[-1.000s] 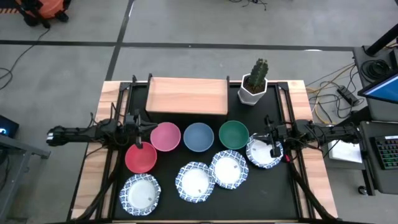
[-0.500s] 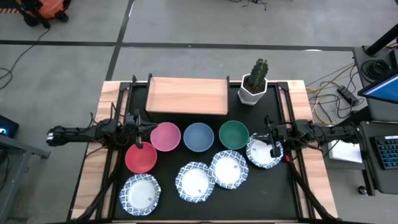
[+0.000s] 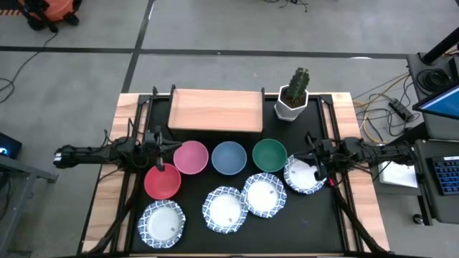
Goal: Place and stack bowls onto a shelf
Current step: Put the blue bowl on the shelf
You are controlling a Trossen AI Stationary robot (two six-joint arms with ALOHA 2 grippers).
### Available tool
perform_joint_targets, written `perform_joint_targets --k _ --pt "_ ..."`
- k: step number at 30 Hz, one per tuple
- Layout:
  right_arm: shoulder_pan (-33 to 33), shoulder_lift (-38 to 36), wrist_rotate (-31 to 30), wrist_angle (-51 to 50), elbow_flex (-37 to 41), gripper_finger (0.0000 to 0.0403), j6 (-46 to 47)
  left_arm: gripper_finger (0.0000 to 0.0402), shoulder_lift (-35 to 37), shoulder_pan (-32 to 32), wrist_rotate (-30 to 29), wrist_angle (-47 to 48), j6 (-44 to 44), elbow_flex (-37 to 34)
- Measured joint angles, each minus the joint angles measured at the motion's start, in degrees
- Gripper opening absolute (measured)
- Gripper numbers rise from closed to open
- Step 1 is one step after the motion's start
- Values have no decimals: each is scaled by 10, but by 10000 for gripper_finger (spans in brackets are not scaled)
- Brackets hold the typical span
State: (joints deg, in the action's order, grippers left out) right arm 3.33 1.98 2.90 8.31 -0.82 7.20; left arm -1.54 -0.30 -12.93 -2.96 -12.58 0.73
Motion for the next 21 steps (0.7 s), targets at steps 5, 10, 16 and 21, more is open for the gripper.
perform_joint_targets --k 5,10,16,21 --pt "0 2 -40 47 -8 20 117 0 0 0 0 0 0 0" --pt "2 25 -44 103 -8 20 132 0 0 0 0 -59 -101 0" --pt "2 89 -45 164 -37 20 108 0 0 0 0 -95 -164 0" --pt "1 176 -45 150 -103 20 94 0 0 0 0 -114 -162 1"
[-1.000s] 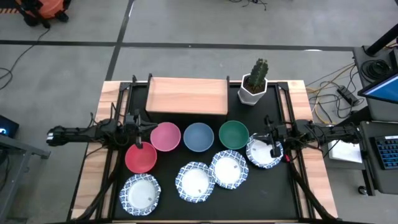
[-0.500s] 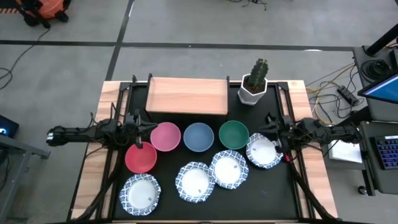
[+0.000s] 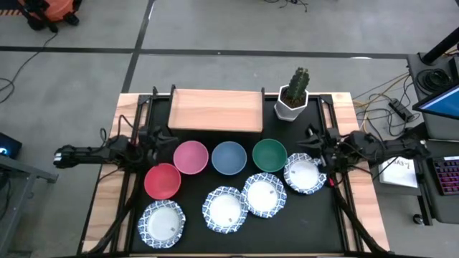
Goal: Place and stack bowls onto a shelf
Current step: Put the blue bowl on the shelf
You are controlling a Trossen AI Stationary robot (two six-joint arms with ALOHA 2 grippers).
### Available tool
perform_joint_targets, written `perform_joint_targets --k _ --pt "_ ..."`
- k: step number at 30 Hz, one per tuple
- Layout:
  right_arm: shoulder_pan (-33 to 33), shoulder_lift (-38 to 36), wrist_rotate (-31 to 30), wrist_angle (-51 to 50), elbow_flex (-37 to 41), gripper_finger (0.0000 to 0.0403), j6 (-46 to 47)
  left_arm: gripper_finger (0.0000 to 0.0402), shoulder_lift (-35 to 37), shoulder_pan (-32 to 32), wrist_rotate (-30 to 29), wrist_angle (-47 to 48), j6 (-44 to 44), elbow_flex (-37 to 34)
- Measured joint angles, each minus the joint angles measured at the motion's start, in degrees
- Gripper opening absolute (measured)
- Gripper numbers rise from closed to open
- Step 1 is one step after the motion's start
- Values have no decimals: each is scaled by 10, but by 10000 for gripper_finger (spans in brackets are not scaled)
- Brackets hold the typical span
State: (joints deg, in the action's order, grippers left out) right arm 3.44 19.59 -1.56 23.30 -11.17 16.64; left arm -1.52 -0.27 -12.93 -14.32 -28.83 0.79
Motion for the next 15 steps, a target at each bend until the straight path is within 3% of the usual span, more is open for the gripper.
perform_joint_targets --k 5,15 --pt "0 82 0 -72 -89 20 -47 0 0 0 0 2 22 0" --pt "0 223 1 -271 -276 20 -47 0 -27 0 0 24 4 0"
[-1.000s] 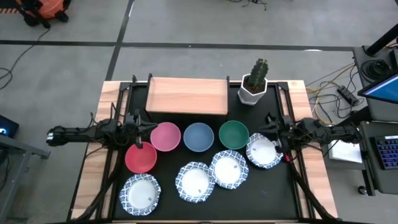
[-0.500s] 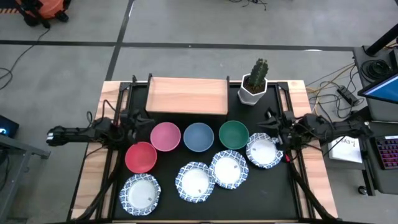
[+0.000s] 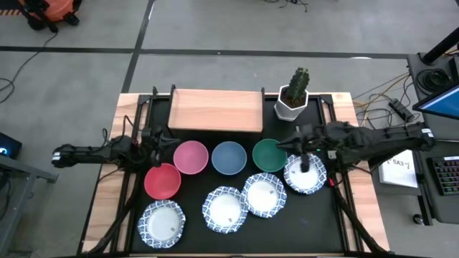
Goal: Place and stack bowls onto a shelf
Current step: Put the blue bowl on the shelf
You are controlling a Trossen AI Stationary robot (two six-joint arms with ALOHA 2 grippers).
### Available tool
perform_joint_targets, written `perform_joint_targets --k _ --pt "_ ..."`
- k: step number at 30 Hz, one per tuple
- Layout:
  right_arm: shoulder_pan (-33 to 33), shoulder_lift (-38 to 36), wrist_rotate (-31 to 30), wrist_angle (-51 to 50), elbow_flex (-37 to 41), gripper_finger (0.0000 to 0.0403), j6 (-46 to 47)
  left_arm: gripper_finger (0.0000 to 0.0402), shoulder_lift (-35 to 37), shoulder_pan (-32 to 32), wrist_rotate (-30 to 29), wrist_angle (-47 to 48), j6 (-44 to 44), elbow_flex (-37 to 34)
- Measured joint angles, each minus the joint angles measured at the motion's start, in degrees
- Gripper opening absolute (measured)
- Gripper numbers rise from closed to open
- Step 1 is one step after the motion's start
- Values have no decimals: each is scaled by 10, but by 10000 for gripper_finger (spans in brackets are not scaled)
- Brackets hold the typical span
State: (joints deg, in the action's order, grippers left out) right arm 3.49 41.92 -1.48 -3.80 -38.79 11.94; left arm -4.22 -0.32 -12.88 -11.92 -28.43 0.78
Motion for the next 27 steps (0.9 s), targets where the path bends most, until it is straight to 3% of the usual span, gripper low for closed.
perform_joint_targets --k 14,27 --pt "0 219 4 -25 -149 20 -65 0 -26 0 5 -79 83 30" --pt "0 457 5 -336 -406 20 -119 0 -27 0 34 -20 93 41"
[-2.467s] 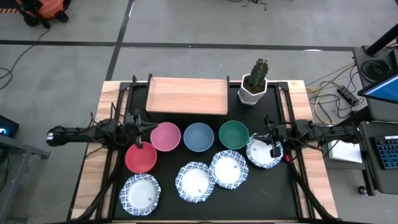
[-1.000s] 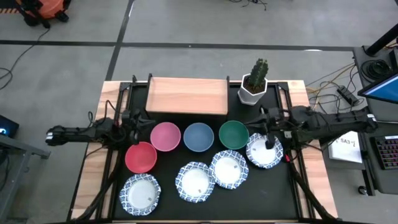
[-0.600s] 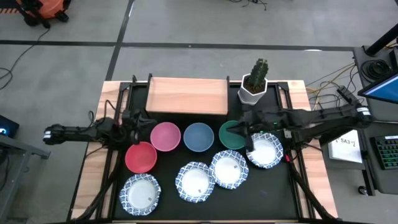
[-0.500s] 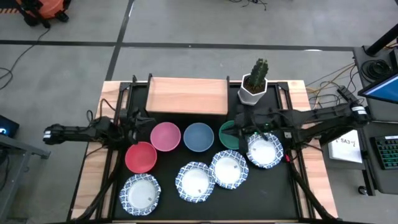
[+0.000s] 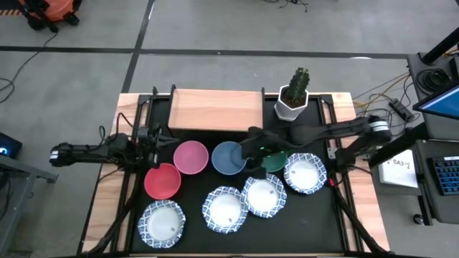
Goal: Place and stack bowls onto a shelf
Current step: Put the blue bowl on the shelf
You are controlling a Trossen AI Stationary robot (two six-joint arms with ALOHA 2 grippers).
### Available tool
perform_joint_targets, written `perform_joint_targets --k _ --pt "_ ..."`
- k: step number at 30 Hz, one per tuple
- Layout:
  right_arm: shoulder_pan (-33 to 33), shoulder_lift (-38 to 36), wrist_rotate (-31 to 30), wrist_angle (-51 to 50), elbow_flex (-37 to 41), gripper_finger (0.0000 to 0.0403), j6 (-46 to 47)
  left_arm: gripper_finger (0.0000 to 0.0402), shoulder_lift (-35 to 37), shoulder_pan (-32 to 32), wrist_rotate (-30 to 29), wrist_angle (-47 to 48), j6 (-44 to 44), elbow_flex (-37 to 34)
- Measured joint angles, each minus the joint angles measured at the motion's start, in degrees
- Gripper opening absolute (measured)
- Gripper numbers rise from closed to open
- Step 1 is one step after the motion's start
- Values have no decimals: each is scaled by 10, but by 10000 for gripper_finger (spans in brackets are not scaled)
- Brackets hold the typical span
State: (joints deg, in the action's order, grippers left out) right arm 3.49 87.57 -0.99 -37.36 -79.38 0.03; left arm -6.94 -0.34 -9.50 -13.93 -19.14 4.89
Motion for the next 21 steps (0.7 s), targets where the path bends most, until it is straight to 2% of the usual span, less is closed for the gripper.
perform_joint_targets --k 4,7,13,16,21 --pt "0 65 0 -33 -45 20 -9 0 3 0 1 -11 -9 10" --pt "0 112 0 -39 -74 20 -16 0 3 0 23 -9 -15 12" --pt "4 173 0 -41 -134 27 -32 0 3 0 30 -9 -22 11" --pt "5 197 0 -44 -159 50 -31 0 3 0 30 -9 -22 11" --pt "9 219 1 -53 -194 115 -24 0 3 0 30 -8 -22 11"
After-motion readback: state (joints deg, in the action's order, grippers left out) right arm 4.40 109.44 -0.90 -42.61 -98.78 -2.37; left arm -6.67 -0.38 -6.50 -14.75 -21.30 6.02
